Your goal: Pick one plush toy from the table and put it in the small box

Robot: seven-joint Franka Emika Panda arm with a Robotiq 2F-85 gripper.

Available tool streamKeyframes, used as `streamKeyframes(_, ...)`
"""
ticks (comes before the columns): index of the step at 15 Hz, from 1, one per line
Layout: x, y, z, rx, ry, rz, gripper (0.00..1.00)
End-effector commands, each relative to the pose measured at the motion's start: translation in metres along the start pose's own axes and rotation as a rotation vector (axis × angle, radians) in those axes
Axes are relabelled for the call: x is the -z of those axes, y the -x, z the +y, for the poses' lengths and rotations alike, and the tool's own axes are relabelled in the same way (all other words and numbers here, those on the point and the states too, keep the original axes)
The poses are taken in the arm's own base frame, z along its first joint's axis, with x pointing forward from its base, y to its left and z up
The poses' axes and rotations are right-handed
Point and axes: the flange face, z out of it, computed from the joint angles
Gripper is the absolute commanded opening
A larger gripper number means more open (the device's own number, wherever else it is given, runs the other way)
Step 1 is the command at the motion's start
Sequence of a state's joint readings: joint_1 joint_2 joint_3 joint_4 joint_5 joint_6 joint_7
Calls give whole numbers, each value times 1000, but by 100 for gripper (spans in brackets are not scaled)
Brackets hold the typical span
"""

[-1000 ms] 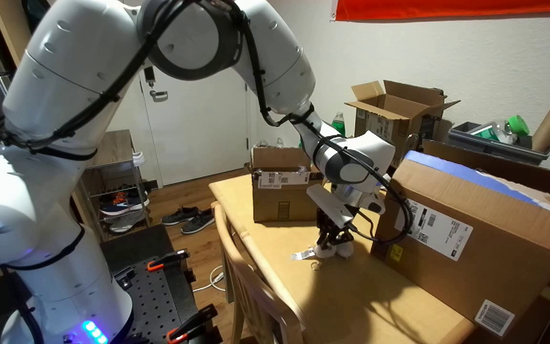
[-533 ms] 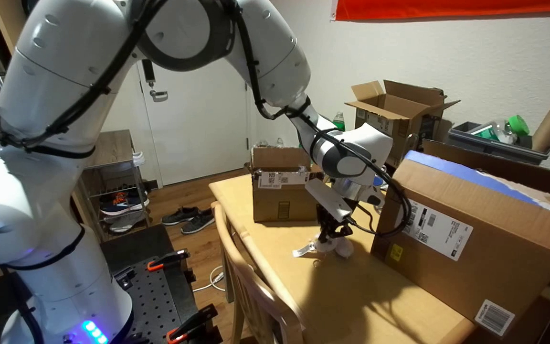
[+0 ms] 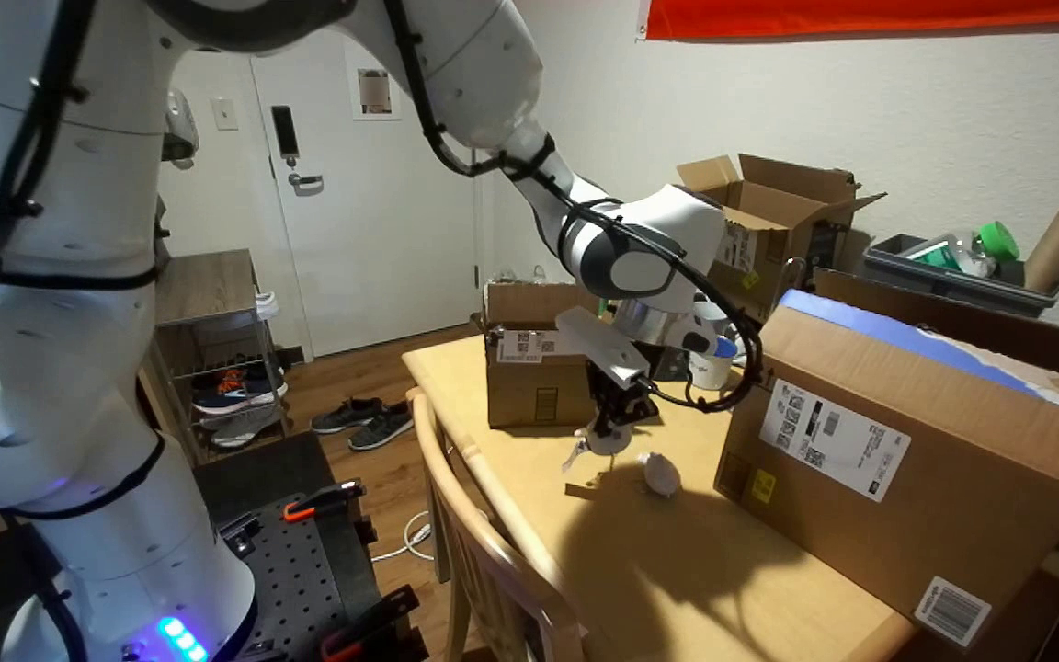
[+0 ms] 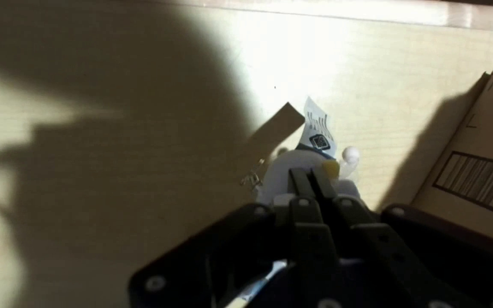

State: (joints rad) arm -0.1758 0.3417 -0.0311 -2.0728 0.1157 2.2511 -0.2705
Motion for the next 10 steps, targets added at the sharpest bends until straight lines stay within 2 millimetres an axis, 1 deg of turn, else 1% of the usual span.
streamKeyframes(1, 39, 45, -17, 0, 29, 48, 1)
streamKeyframes(3, 64, 61, -23, 6, 38, 75, 1)
streamKeyframes(6, 107, 84, -34, 20, 68, 122, 1)
streamKeyframes(10, 169, 97, -55, 20, 108, 158, 1)
